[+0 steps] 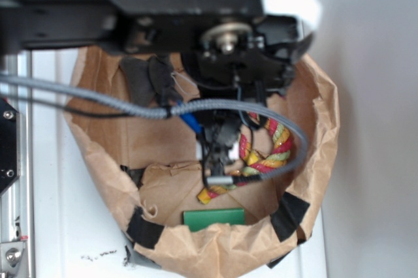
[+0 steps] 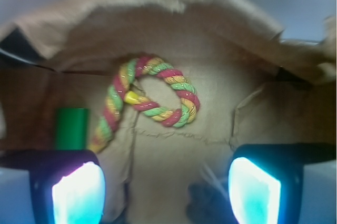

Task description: Grab the gray animal.

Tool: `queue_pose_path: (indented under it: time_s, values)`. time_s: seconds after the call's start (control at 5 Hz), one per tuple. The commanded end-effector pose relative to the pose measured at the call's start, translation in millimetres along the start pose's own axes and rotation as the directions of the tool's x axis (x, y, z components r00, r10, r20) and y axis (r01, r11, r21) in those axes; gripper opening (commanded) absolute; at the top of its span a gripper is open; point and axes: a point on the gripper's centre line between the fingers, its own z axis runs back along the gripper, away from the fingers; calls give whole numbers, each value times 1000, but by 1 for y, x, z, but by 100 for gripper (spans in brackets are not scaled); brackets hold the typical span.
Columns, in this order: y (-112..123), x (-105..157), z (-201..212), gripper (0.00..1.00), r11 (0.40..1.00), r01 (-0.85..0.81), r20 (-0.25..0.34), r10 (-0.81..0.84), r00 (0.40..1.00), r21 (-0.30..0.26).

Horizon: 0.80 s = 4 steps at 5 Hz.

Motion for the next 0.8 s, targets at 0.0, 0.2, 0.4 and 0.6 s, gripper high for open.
queue_pose_path:
  time_s: [0.0,0.2,0.4,0.6]
  values:
    - [27,-16,-35,100,999,23,66,-26,997,40]
    - [38,-33,-50,100,998,32,38,-34,999,60]
    - [47,-45,-74,100,994,48,53,-53,997,96]
    - [44,-37,-98,100,988,-4,68,-7,998,156]
